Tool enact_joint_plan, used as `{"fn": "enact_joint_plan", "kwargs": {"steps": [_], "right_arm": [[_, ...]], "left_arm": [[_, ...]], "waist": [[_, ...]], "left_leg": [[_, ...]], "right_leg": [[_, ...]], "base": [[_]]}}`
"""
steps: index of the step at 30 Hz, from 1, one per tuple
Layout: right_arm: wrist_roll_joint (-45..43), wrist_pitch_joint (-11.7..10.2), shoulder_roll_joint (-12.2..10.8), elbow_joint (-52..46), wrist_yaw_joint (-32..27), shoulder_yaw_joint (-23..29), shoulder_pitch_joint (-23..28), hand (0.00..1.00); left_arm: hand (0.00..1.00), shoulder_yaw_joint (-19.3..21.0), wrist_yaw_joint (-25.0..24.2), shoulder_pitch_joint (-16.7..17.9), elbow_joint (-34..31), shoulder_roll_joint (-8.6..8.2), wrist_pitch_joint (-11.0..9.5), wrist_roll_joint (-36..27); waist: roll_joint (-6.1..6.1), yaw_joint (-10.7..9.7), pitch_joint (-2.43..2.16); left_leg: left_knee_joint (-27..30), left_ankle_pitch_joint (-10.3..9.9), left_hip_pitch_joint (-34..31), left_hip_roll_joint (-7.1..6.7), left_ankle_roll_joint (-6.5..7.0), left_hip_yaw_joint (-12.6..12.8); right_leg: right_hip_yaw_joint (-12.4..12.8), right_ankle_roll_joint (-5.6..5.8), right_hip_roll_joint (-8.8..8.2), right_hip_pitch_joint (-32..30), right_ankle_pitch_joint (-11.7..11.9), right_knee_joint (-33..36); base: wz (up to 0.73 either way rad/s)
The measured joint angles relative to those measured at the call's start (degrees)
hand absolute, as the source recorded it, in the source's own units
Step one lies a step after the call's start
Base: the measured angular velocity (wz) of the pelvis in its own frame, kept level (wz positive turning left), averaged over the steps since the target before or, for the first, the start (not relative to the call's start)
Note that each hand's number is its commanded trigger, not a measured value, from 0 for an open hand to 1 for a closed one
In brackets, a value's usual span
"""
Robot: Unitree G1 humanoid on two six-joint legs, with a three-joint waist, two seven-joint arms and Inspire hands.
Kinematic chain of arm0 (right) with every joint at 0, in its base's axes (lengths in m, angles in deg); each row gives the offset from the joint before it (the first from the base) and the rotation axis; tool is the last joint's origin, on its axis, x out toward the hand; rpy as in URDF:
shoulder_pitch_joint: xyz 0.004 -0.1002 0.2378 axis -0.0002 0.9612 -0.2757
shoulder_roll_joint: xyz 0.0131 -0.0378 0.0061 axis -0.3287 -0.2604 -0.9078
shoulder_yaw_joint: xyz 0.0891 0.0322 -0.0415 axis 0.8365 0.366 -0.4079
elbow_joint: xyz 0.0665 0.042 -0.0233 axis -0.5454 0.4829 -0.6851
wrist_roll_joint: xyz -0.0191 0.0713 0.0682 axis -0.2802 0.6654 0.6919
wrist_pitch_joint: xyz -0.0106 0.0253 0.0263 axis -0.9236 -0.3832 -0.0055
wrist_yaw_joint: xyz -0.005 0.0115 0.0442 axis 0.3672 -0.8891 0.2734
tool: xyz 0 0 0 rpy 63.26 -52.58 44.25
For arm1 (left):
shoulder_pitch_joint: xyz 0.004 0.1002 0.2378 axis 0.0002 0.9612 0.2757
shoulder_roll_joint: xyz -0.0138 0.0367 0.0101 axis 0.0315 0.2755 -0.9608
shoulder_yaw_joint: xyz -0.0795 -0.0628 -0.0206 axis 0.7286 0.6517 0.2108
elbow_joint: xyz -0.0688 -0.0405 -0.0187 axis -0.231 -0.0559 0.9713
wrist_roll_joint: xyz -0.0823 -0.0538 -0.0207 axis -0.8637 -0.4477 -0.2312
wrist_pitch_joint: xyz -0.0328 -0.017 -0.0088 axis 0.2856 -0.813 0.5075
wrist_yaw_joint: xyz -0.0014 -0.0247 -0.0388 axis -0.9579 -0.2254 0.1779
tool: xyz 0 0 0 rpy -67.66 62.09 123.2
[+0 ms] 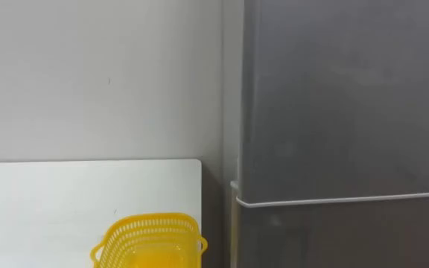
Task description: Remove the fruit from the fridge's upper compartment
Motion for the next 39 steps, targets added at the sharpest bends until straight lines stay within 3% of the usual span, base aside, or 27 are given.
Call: {"fn": "enact_joint_plan", "kwargs": {"steps": [25,30,36,39], "right_arm": [[1.7,0.0,0.0,-0.1,-1.3,-0.6,-0.1,0.0],[2.4,-0.1,0.0,0.0,-1.4,-1.7,0.1,0.0],[3.9,-0.4,0.0,-0.1,-1.7,0.4,-0.3,0.0],[4.3,-1.3,0.4,-0.1,-1.7,2.4,-0.3,0.0]], "left_arm": [[0.0,0.1,2.7,0.0,-0.1,0.03,0.0,-0.2],[0.0,0.5,5.2,0.0,0.0,-0.09,-0.5,-4.5],[0.0,5.9,10.1,0.0,-0.2,-0.51,-2.6,-13.8],[0.0,12.5,13.9,-0.1,-4.9,-0.52,-2.6,-17.7]], "waist": [[0.0,0.2,0.01],[0.01,0.3,0.0],[0.19,0.2,0.01],[0.16,0.2,0.03]], "left_leg": [[0.0,0.0,0.4,0.0,0.0,0.0],[0.0,0.0,0.7,0.02,0.0,0.0],[0.1,0.0,0.3,0.08,0.0,-0.1],[0.1,0.0,-0.5,0.04,0.0,-0.7]], "right_leg": [[0.2,-0.01,0.0,0.0,0.0,0.0],[0.6,-0.04,0.27,0.1,0.0,0.1],[0.5,-0.05,0.11,0.0,0.0,0.2],[-0.9,-0.05,0.0,-0.2,0.0,0.1]], "base": [[0.0],[-0.04],[0.01],[0.22]]}}
